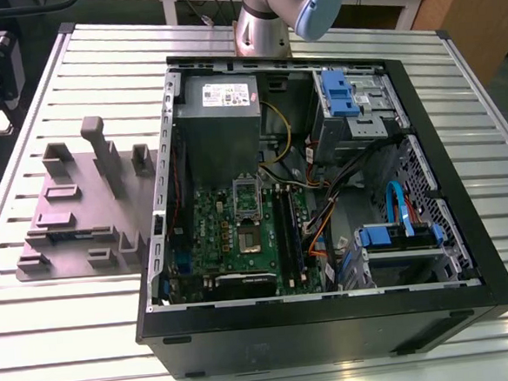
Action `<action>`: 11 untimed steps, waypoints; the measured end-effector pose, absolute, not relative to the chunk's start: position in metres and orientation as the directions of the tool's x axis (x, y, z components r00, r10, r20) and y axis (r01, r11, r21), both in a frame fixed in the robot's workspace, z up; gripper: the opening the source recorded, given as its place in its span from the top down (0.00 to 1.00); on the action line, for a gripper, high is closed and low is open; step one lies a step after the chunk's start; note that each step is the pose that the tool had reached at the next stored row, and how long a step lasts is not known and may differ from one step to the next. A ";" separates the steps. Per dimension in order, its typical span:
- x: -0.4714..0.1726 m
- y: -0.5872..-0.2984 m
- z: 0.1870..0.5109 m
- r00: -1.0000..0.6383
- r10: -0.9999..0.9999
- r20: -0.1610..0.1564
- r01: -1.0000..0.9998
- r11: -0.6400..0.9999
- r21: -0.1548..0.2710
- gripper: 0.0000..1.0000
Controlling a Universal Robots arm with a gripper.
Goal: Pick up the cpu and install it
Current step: 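Pick up the cpu and move it towards the insertion slot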
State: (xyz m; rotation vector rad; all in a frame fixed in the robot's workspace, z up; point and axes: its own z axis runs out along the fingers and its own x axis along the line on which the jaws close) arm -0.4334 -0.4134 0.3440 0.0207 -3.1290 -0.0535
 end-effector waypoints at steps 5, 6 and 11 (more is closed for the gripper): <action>-0.432 -0.413 0.346 -1.000 -0.013 0.012 -0.013 0.999 0.034 0.53; -0.431 -0.413 0.347 -1.000 -0.013 0.012 -0.013 0.999 0.034 0.53; -0.431 -0.413 0.362 -1.000 -0.013 0.012 -0.013 0.999 0.034 0.53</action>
